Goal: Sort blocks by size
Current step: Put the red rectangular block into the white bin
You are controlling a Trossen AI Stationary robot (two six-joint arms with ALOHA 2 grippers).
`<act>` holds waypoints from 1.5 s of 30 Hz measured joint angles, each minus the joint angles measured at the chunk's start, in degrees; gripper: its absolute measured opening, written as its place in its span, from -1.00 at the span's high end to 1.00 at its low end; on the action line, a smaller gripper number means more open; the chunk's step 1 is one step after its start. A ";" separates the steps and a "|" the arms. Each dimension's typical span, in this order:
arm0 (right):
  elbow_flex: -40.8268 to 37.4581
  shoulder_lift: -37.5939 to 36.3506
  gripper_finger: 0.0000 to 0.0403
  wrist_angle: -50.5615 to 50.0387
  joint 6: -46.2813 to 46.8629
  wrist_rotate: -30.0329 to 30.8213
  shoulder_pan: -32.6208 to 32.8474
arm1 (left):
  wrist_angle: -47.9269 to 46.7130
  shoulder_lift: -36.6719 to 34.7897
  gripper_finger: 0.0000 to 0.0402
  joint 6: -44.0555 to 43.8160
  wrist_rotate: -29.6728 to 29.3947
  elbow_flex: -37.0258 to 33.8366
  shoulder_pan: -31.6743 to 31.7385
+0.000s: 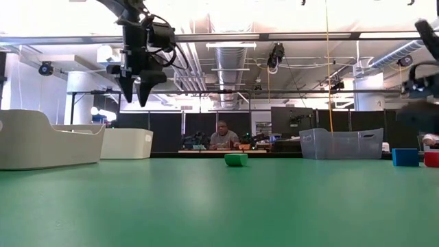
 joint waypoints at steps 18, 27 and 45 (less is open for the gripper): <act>-1.37 -1.60 0.75 5.87 -11.49 1.17 -0.59 | 58.50 -28.31 -0.31 5.83 14.76 -36.06 -26.96; 13.39 -3.56 0.75 15.03 -44.21 18.53 -0.57 | 101.21 -26.22 -0.31 9.65 7.98 -49.88 -50.08; 17.34 -3.19 0.73 74.14 -109.90 32.27 -2.15 | 136.47 9.04 -0.31 15.45 8.22 -35.45 -56.78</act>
